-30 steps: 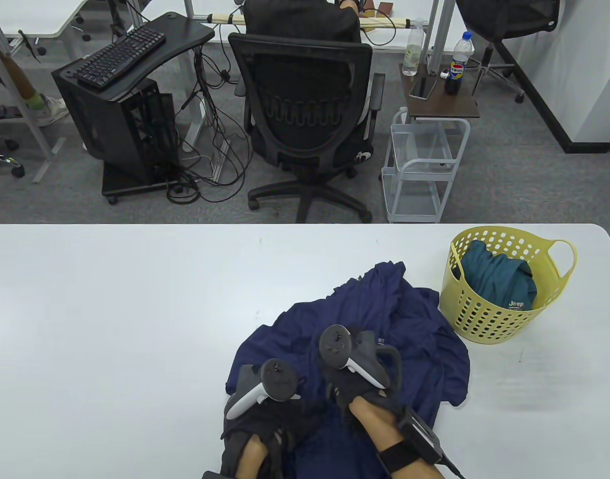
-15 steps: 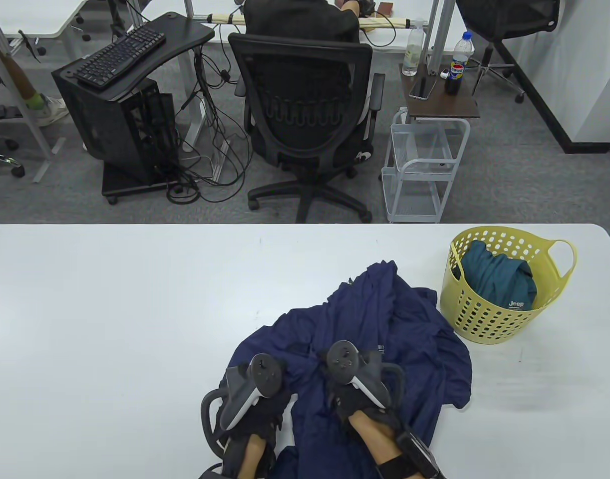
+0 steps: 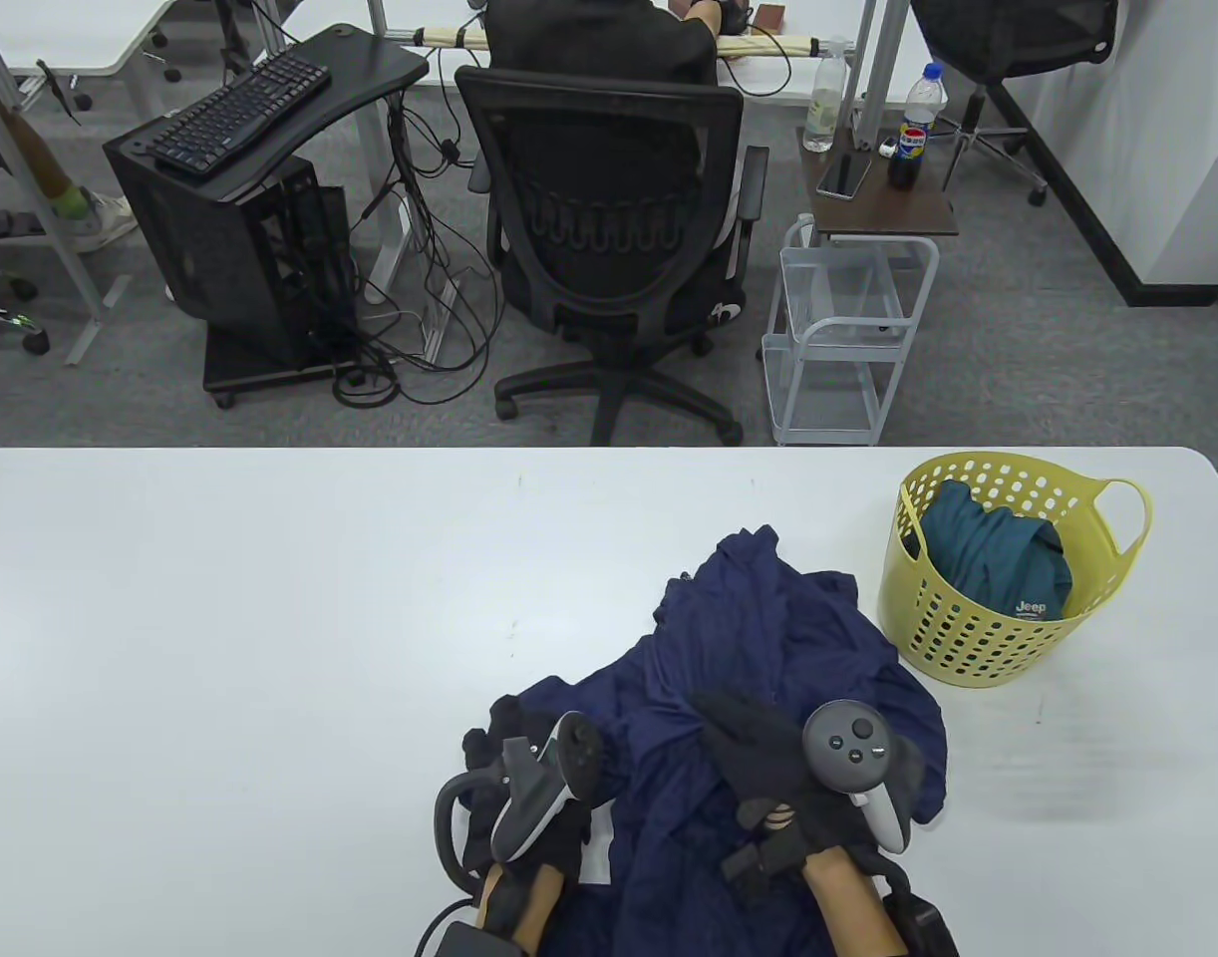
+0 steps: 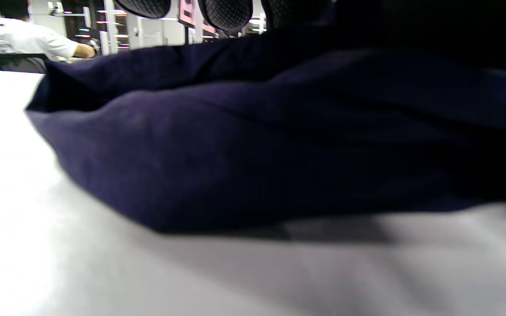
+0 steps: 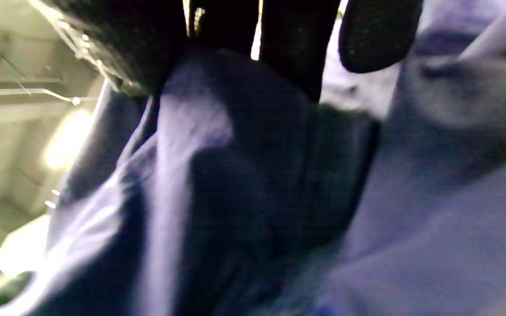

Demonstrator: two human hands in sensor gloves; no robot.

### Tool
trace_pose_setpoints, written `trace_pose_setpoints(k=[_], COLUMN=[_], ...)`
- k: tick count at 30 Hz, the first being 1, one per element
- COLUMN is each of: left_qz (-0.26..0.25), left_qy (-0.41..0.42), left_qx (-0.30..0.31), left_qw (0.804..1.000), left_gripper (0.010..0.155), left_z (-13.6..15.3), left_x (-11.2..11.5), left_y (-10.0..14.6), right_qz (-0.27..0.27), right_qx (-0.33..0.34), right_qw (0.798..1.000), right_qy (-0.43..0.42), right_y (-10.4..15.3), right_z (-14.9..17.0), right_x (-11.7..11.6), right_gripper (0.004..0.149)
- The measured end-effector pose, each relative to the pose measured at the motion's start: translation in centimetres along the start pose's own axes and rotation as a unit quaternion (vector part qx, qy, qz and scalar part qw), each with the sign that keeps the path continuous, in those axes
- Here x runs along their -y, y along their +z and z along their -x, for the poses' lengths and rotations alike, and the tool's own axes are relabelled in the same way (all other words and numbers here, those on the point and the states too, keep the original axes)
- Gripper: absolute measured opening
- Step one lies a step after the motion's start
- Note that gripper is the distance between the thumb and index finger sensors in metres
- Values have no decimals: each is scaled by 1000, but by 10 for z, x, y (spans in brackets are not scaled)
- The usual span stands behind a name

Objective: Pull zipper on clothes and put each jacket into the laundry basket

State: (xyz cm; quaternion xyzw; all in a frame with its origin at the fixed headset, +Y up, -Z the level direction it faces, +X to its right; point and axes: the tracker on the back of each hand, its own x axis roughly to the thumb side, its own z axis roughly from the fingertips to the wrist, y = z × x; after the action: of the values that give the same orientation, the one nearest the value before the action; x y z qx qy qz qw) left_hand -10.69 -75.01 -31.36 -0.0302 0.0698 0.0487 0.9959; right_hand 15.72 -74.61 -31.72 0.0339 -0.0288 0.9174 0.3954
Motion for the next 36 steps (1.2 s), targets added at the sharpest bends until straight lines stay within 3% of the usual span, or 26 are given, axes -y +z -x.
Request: trace_pose_setpoints(k=[3,7,11,15,19,22,25,28,31,33,36], left_qz=[-22,-46,-67,-45,-44,-32,-13,0,38,81,52], left_qy=[36,121,144,146,163,184,206,219,196,153,35], left_qx=[-27,-46,-45,9,42,64,98,115,134,141,96], left_qw=[999,990,986,988,985,980,974,969,971,975,993], left_gripper=[43,42,40,39,41,43,46,49,60,76,79], left_z=[22,47,54,49,41,33,26,23,21,19,18], left_x=[-7,-16,-22,-26,-27,-27,-27,-25,-19,-13,-8], left_y=[-2,-1,2,2,4,6,9,10,6,1,-2], right_qz=[-10,-42,-44,-40,9,-31,-81,-47,-35,-41,-56], right_qx=[8,15,17,1,43,65,54,47,39,31,31], right_qw=[985,962,960,965,987,993,983,965,960,959,955], right_qy=[170,270,275,260,153,94,157,255,277,279,288], right_y=[0,-1,-2,0,10,15,12,6,4,3,3], right_z=[-4,-13,-15,-13,-35,-57,-71,-75,-69,-61,-51], right_x=[-11,-34,-39,-28,-14,-30,-60,-77,-80,-79,-76], right_gripper=[38,38,39,40,55,75,90,80,52,44,42])
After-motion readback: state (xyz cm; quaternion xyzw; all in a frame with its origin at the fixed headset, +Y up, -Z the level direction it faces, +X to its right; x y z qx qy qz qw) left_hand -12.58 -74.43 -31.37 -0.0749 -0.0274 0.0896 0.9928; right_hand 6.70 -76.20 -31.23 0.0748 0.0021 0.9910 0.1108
